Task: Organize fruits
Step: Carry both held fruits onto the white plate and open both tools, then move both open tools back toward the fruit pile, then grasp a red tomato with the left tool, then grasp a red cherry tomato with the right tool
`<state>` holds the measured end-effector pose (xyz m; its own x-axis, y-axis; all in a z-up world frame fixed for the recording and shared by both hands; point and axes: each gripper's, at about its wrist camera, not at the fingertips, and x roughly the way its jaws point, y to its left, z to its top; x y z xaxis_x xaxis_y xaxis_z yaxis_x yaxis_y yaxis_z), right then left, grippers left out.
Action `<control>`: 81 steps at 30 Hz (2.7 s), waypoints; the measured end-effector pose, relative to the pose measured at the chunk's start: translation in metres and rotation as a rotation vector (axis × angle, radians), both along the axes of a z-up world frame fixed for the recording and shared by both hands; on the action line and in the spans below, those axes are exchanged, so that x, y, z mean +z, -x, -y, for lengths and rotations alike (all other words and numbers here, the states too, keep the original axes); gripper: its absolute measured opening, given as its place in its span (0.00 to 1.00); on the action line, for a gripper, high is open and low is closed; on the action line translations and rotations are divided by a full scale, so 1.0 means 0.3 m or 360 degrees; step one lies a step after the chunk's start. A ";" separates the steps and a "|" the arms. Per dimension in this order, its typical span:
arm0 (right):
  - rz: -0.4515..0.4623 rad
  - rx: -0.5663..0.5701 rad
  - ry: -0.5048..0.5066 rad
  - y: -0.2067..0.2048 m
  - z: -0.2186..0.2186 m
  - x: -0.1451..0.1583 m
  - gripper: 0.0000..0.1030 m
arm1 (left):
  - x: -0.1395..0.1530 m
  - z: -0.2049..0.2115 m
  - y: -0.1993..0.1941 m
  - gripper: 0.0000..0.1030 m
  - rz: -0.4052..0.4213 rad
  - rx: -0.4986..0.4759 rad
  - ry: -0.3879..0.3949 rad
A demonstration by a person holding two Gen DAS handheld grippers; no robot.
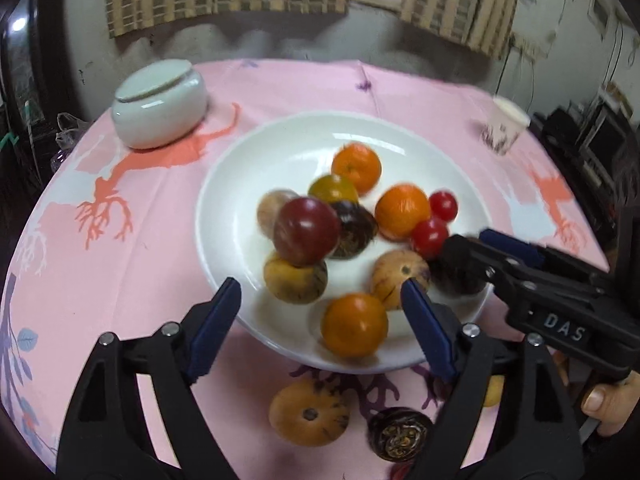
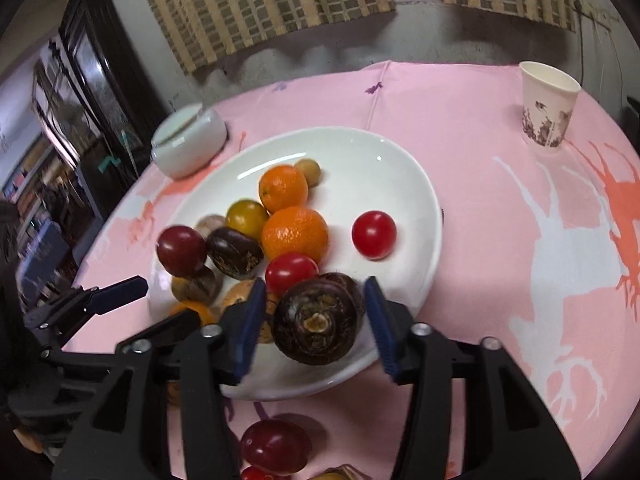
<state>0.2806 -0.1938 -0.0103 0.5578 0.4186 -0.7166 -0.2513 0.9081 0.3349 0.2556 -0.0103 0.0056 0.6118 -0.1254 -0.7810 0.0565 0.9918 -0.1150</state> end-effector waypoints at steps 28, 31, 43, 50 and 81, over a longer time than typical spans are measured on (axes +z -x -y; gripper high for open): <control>0.0136 0.0082 0.0189 0.479 0.027 0.103 0.63 | 0.018 -0.044 0.409 0.84 0.0061 -0.0073 -0.0104; 0.0109 0.0087 0.0203 0.503 0.019 0.083 0.63 | 0.005 -0.024 0.438 0.85 0.0039 -0.0106 -0.0108; 0.0071 0.0013 0.0124 0.510 0.091 0.024 0.63 | -0.087 0.113 0.477 0.85 -0.0046 -0.0187 -0.0129; 0.0088 -0.0006 0.0115 0.506 0.117 0.022 0.63 | -0.135 0.172 0.437 0.59 -0.0126 -0.0227 -0.0116; -0.0009 0.0286 0.0426 0.499 -0.132 -0.091 0.61 | -0.125 0.017 0.473 0.32 -0.0136 -0.0254 0.0088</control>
<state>0.1308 -0.1541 -0.0375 0.4879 0.3064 -0.8174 -0.4146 0.9054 0.0919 0.1137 -0.0154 -0.0320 0.5126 -0.2601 -0.8183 0.2005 0.9629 -0.1804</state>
